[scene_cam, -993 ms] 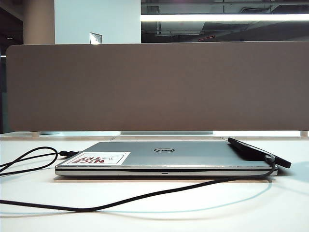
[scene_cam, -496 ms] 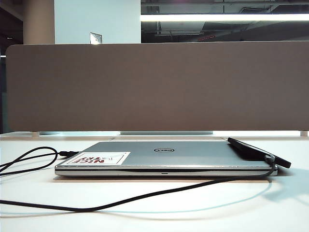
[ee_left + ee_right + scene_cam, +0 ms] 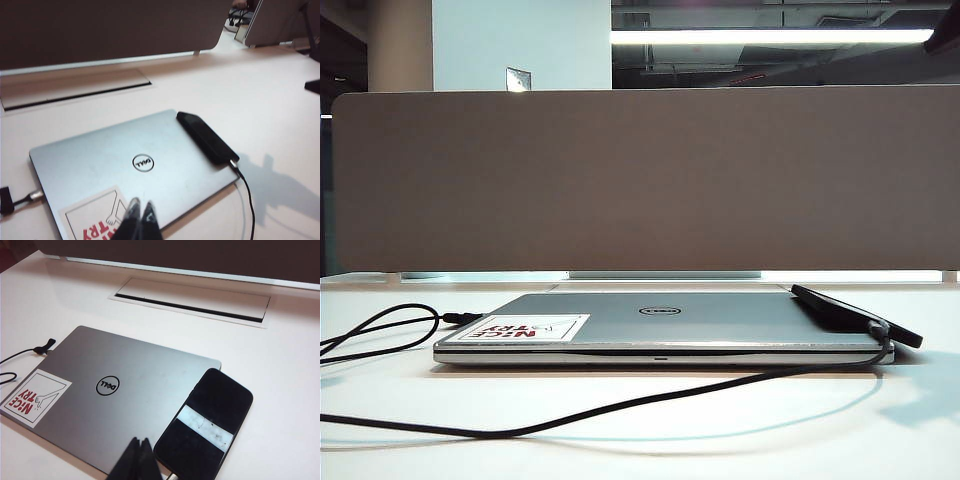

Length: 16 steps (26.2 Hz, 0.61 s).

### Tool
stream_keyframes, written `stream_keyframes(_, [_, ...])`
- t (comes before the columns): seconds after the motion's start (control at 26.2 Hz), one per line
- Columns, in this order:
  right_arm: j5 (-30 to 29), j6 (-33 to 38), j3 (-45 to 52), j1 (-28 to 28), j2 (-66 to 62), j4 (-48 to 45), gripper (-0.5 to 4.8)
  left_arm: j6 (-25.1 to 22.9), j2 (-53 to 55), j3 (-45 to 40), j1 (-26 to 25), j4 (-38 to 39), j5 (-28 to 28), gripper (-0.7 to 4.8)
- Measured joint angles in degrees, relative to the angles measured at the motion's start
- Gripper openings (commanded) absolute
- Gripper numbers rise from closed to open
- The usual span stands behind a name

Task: Pick up the charging cable and the phone, plug the charging cable into the charging port on the phone, and finally place them back on the table.

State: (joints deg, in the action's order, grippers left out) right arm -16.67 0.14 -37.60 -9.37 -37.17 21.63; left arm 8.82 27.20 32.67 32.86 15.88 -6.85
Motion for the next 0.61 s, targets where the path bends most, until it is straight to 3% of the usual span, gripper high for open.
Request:
stream_keyframes(0.27, [0.11, 0.24, 7.17, -0.02, 5.31, -3.37, 0.0, -0.07, 0.04, -7.08, 0.0, -7.87, 0.0, -0.06])
stream_keyframes(0.42, [0.0, 1.38, 10.54, 0.0, 7.3, -3.58, -0.01, -0.07, -0.09, -12.04, 0.0, -16.63, 0.0, -0.06])
stream_keyframes(0.61, [0.04, 1.6, 10.71, 0.0, 7.3, -2.93, -0.01, -1.62, -0.09, -14.93, 0.0, -21.44, 0.0, -0.06])
